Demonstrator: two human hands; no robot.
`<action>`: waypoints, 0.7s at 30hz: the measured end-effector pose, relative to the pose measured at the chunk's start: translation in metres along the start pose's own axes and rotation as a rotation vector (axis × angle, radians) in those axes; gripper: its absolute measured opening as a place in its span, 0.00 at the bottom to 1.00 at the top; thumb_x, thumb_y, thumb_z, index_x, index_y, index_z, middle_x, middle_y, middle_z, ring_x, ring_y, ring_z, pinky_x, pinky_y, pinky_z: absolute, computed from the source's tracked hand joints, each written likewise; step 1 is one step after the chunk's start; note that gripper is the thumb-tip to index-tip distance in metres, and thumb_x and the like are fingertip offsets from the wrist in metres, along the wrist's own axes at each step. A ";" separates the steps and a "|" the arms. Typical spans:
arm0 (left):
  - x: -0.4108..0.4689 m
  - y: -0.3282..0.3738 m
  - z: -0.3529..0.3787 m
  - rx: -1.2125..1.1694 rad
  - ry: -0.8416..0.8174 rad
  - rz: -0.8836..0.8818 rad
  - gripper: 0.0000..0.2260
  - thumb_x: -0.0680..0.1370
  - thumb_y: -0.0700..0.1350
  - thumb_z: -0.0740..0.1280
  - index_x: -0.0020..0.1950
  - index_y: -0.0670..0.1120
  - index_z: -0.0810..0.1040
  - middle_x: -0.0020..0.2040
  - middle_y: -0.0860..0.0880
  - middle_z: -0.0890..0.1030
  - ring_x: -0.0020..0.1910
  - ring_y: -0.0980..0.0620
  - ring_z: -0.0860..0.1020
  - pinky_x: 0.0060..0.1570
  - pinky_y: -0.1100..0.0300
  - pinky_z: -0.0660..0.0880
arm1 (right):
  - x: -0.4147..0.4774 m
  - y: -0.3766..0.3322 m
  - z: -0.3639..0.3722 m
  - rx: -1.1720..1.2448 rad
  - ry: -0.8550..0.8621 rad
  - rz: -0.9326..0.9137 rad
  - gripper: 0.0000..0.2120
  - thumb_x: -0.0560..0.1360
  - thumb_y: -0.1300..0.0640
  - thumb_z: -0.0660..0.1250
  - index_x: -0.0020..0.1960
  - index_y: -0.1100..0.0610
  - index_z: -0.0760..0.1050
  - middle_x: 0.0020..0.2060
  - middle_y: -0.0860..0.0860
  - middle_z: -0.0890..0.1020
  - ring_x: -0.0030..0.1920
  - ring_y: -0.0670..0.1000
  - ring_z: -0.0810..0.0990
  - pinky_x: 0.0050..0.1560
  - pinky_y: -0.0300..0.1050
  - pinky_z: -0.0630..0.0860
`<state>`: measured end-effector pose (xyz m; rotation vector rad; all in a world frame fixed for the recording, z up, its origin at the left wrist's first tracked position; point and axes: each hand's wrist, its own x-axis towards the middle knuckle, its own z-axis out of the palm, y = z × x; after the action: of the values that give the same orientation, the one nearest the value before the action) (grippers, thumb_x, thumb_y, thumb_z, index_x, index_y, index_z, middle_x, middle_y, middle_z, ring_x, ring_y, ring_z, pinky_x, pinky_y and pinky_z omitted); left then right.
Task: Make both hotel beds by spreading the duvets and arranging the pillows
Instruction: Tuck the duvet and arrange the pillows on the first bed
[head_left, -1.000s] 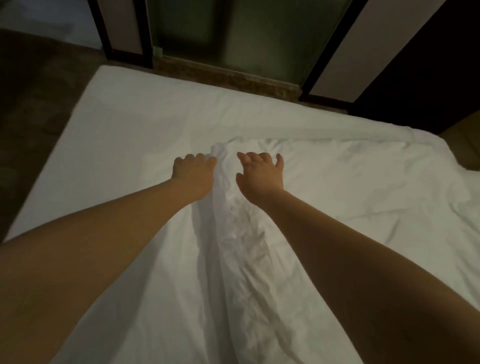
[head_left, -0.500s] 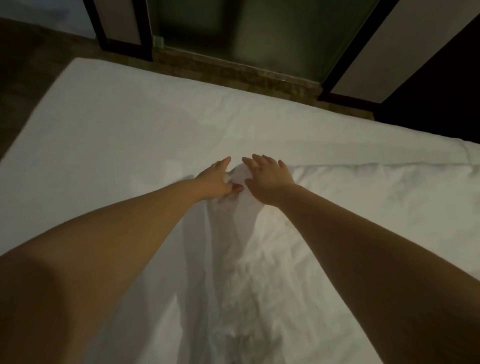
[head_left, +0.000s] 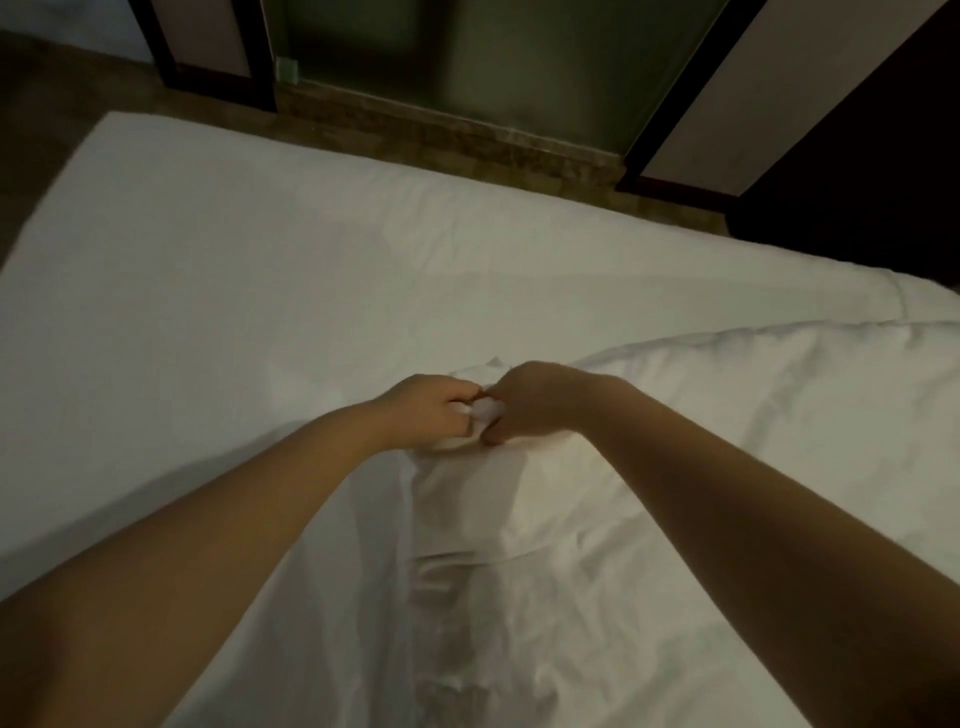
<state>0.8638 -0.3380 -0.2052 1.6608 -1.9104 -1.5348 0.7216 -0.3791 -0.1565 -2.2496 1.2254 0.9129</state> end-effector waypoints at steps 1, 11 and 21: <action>-0.002 0.002 -0.008 -0.207 -0.024 -0.042 0.04 0.75 0.43 0.64 0.48 0.47 0.77 0.44 0.49 0.76 0.40 0.54 0.73 0.37 0.65 0.66 | -0.012 -0.002 -0.002 0.042 0.001 0.010 0.17 0.75 0.46 0.65 0.58 0.55 0.77 0.54 0.54 0.80 0.56 0.55 0.77 0.49 0.43 0.70; 0.020 0.070 0.008 0.269 -0.095 -0.333 0.36 0.77 0.54 0.67 0.76 0.44 0.51 0.72 0.42 0.63 0.68 0.41 0.68 0.58 0.52 0.70 | -0.099 -0.033 0.009 0.147 0.114 -0.009 0.22 0.77 0.51 0.62 0.71 0.47 0.66 0.59 0.53 0.78 0.58 0.53 0.76 0.55 0.44 0.69; 0.002 0.051 -0.069 0.293 0.306 -0.145 0.23 0.80 0.33 0.52 0.64 0.54 0.75 0.69 0.44 0.69 0.58 0.42 0.72 0.53 0.53 0.75 | -0.082 -0.011 -0.027 -0.029 0.253 0.244 0.29 0.69 0.30 0.64 0.62 0.48 0.72 0.59 0.50 0.78 0.62 0.54 0.74 0.63 0.51 0.65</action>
<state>0.8792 -0.3864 -0.1360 2.0566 -1.9522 -0.9996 0.7074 -0.3426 -0.0785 -2.3277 1.6364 0.7484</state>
